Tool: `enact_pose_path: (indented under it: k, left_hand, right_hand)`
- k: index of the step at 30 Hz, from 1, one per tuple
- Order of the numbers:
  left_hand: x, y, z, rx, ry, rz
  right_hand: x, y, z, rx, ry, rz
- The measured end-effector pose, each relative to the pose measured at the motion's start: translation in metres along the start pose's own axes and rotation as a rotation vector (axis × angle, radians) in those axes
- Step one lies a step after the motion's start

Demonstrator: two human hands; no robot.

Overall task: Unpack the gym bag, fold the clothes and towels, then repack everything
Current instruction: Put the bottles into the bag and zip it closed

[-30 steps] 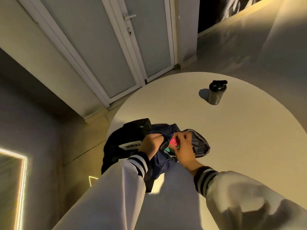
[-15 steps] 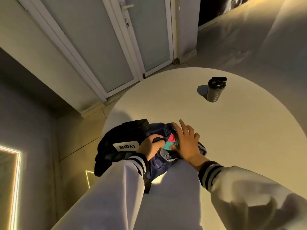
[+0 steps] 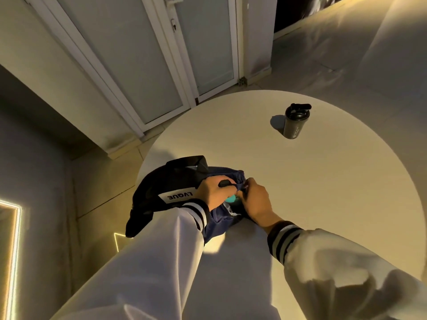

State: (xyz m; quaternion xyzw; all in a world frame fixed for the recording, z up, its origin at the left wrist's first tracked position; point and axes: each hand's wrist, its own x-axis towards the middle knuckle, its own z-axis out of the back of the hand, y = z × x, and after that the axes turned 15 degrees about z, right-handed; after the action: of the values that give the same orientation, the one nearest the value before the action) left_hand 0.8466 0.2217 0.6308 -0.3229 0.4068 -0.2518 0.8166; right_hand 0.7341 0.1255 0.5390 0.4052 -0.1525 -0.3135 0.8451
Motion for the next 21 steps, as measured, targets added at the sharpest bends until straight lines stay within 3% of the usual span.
enact_pose_path:
  k: [5, 8, 12, 17, 21]
  left_hand:
    - [0.006, -0.032, 0.006, 0.128, 0.065, 0.015]
    - [0.005, -0.033, 0.008, 0.183, 0.064, 0.011]
    - [0.005, -0.026, 0.015, 0.156, 0.019, 0.003]
    - [-0.001, -0.023, 0.018, 0.208, 0.022, -0.012]
    - [-0.010, -0.015, 0.013, 0.261, -0.005, -0.040]
  right_hand:
    - [-0.040, -0.001, -0.024, -0.078, 0.045, -0.029]
    - [-0.044, -0.004, -0.018, 0.020, -0.073, 0.028]
    - [-0.018, -0.009, 0.005, -0.172, -0.289, 0.160]
    - [0.006, -0.002, 0.008, 0.032, -0.005, 0.268]
    - [-0.012, 0.002, -0.003, -0.053, -0.031, 0.155]
